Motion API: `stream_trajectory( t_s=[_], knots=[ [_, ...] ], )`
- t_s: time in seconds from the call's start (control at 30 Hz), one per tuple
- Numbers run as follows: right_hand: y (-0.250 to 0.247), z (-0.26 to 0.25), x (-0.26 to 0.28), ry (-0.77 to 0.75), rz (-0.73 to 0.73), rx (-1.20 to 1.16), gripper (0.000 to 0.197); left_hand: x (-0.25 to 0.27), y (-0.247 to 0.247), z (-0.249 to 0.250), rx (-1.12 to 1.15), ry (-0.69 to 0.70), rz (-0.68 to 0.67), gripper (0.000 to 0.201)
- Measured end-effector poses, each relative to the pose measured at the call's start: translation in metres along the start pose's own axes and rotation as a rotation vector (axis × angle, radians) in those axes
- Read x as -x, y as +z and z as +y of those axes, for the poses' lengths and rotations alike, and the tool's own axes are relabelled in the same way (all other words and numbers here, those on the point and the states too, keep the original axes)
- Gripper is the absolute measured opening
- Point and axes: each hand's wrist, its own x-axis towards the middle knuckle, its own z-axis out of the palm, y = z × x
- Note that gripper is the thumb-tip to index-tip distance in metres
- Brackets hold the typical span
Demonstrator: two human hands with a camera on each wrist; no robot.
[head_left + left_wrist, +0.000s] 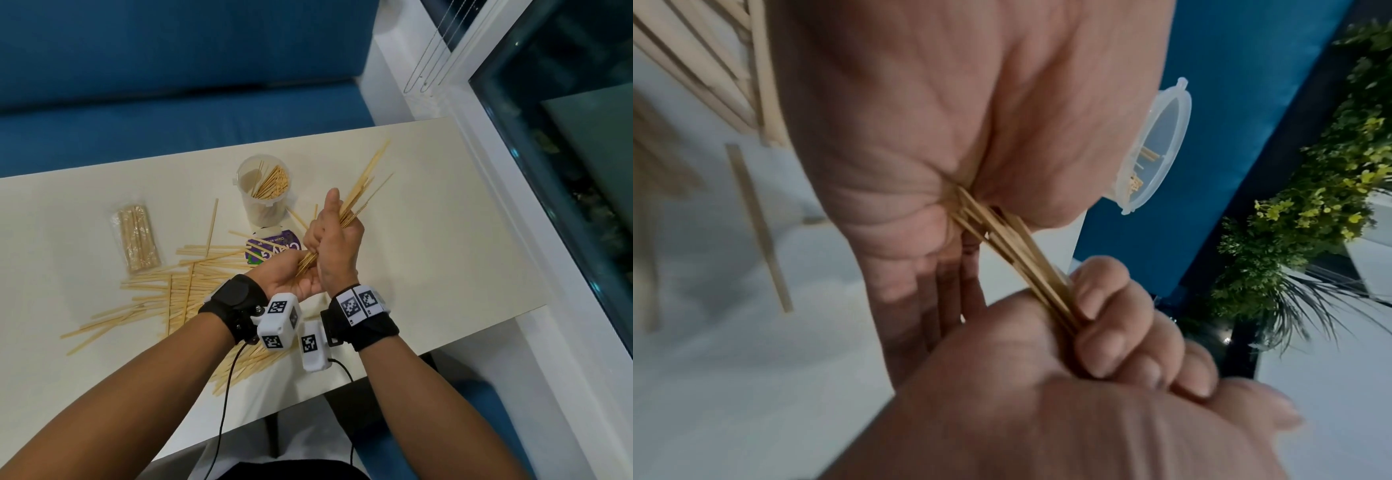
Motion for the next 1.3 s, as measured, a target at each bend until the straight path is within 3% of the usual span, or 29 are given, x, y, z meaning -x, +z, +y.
stream_trajectory(
  t_s=[0.13, 0.33, 0.6, 0.7, 0.97, 1.13, 1.3],
  knots=[
    [0.004, 0.009, 0.005, 0.077, -0.004, 0.055, 0.065, 0.008, 0.005, 0.002, 0.062, -0.012, -0.127, 0.048],
    [-0.001, -0.002, 0.001, 0.07, -0.023, 0.046, 0.065, 0.016, -0.017, 0.017, -0.187, 0.005, 0.159, 0.05],
    [0.005, 0.007, 0.01, 0.018, -0.045, 0.127, 0.055, 0.029, 0.003, 0.016, 0.02, 0.128, 0.026, 0.034],
    [0.007, 0.01, 0.008, -0.032, -0.036, 0.14, 0.046, 0.029, 0.005, 0.013, 0.056, 0.158, 0.031, 0.036],
    [0.011, 0.011, 0.014, -0.108, 0.004, 0.228, 0.051, 0.03, 0.003, 0.013, 0.08, 0.189, 0.095, 0.041],
    [0.021, 0.016, 0.01, -0.133, 0.004, 0.187, 0.027, 0.038, -0.002, 0.019, 0.13, 0.168, 0.122, 0.037],
    [0.032, 0.015, 0.007, -0.075, -0.002, 0.219, 0.057, 0.053, 0.0, 0.03, 0.159, 0.202, 0.088, 0.036]
  ],
)
